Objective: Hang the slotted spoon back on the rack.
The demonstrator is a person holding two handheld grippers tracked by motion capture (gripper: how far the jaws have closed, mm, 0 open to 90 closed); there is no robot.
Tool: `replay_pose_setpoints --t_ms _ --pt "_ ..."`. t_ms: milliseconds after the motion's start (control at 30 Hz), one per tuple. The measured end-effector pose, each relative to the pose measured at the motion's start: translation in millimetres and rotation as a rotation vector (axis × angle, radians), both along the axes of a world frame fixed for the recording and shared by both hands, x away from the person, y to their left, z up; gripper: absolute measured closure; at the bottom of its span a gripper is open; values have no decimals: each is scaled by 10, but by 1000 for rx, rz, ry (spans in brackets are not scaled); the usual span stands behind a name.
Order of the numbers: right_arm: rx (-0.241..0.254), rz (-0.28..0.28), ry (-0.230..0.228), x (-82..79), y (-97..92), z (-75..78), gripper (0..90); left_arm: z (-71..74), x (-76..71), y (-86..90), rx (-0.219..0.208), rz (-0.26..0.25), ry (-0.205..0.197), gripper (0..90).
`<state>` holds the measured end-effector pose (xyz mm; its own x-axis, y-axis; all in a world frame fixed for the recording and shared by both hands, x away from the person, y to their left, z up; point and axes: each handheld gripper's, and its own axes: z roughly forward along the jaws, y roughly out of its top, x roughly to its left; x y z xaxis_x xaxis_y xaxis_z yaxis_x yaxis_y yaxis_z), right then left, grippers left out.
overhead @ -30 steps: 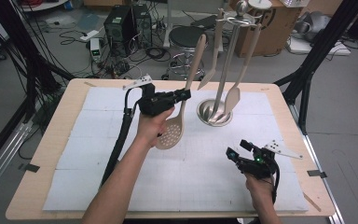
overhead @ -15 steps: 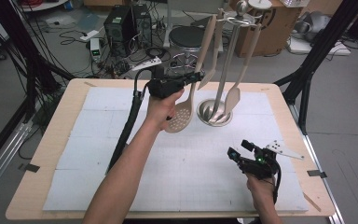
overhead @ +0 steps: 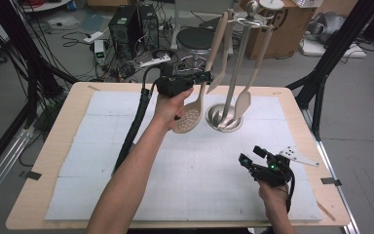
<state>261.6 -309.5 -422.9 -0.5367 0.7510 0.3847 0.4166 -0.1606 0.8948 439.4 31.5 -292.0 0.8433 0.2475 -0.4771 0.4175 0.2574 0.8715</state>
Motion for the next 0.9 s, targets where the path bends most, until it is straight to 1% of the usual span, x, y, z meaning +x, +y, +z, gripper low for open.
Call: replay_pose_setpoints --t_ms 67,167,233,333,467,567,633,667,800,900 --pt "1 -2 -4 -1 -3 2 145 -14 9 -9 -7 -17 15 779" --pt "2 -2 -2 -2 -7 3 144 -45 30 -27 2 -30 24 779" --pt "3 -1 -1 -3 -6 4 144 -69 46 -38 7 -38 38 779" --pt "2 -2 -4 -3 -6 6 144 -94 65 -51 1 -64 40 779" --pt "3 -5 1 -1 -7 2 145 -113 62 -79 10 -79 44 778" --pt "-2 -3 -2 1 -1 -1 145 -133 68 -108 5 -82 51 776" --pt "-3 -1 -7 -1 -3 1 145 -149 72 -120 14 -79 59 769" --pt "2 0 1 -8 -4 5 145 -163 78 -122 19 -78 61 764" --pt "2 -6 -3 -13 -15 5 145 -208 109 -120 14 -63 76 722" --pt "3 -5 -1 -17 -17 8 145 -217 120 -126 10 -62 83 739"
